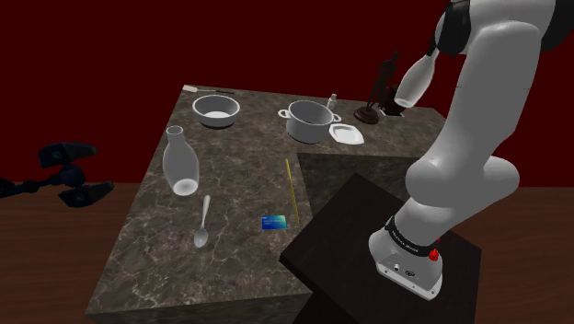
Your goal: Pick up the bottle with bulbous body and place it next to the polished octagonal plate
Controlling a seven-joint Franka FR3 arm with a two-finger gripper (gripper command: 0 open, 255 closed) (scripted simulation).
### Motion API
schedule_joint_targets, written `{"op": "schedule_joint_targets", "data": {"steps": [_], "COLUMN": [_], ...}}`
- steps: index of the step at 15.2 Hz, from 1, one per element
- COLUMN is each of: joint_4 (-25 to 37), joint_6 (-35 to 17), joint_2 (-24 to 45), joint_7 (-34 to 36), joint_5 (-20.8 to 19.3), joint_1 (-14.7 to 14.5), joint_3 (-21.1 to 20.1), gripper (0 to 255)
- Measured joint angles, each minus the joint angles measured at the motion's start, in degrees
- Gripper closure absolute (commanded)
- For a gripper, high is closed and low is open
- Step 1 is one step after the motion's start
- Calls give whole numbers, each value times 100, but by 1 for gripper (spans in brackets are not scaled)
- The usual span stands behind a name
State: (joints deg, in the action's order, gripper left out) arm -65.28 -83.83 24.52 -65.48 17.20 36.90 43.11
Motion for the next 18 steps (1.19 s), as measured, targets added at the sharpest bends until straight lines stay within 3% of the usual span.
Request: {"op": "schedule_joint_targets", "data": {"steps": [8, 18], "joint_4": [-1031, -1933], "joint_6": [-779, -1586], "joint_2": [-269, -361], "joint_7": [3, -19], "joint_5": [-177, -220], "joint_1": [-328, -523], "joint_3": [34, 19], "gripper": [255, 255]}}
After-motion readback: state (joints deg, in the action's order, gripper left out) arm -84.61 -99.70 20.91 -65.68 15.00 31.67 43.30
